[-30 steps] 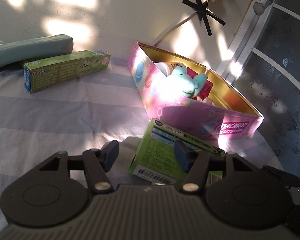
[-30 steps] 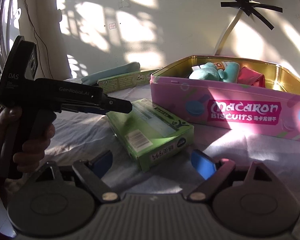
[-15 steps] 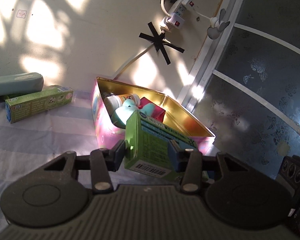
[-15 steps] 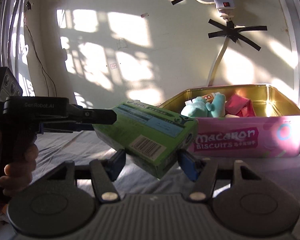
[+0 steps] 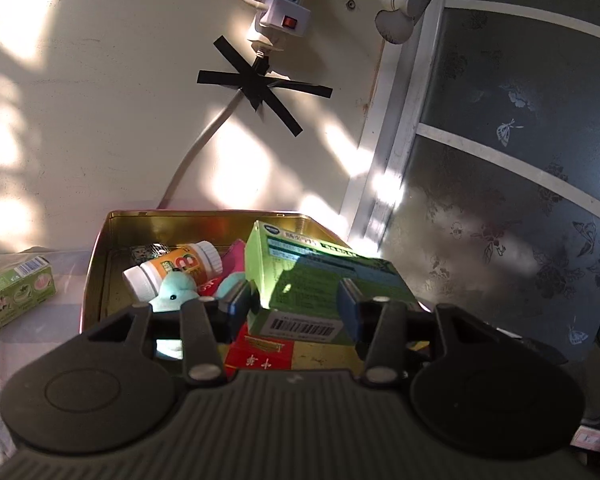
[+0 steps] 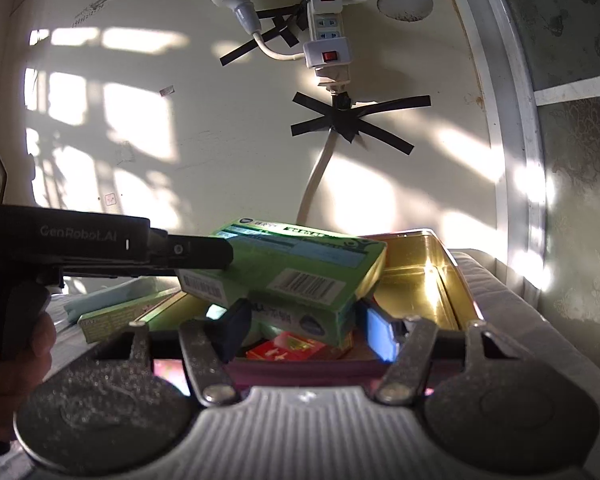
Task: Organize objects
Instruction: 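Carry the large green box into the pink tin and release it, then move the right gripper to the green toothpaste box and grasp it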
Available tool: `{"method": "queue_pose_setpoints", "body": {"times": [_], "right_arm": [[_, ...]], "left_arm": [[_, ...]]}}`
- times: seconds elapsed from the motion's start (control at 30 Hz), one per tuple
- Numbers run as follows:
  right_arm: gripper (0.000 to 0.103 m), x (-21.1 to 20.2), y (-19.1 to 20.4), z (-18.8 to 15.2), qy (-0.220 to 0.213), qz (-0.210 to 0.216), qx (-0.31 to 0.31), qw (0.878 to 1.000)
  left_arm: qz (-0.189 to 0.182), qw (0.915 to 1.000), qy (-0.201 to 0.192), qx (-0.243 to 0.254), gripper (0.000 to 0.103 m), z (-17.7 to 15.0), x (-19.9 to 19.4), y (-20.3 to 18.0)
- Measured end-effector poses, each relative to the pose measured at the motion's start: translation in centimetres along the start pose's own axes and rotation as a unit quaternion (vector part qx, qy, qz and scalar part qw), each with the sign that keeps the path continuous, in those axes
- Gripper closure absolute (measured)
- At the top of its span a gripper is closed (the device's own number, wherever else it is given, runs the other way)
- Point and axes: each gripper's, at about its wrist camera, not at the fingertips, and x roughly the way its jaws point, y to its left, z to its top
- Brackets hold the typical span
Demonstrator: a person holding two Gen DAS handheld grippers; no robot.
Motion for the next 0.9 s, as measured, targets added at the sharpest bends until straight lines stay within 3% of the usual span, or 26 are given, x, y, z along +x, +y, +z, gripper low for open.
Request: {"method": "queue_pose_setpoints", "body": {"times": [0.07, 0.1, 0.2, 0.47, 0.9], "right_arm": [[0.040, 1.5, -0.7, -0.4, -0.019, -0.038, -0.007, 0.999], [0.029, 2.1, -1.1, -0.9, -0.029, -0.054, -0.004, 0.998], [0.031, 2.7, -1.8, -1.6, -0.024, -0.073, -0.001, 0.997], [0.028, 1.0, -1.6, -1.9, -0.055, -0.055, 0.005, 0.997], [0.028, -2.9, 2.8, -2.9, -0.010, -0.022, 0.049, 0.999]], "left_arm": [[0.034, 0.9993, 0.013, 0.012, 0.053, -0.3, 1.8, -0.2], [0.057, 0.9981, 0.016, 0.018, 0.053, -0.6, 2.3, -0.3], [0.087, 0.9957, 0.022, 0.023, 0.052, -1.4, 2.6, -0.2], [0.128, 0.9898, 0.015, 0.060, 0.050, -2.6, -0.3, -1.5], [0.184, 0.9801, 0.024, 0.071, 0.044, -6.6, -7.0, 1.3]]}}
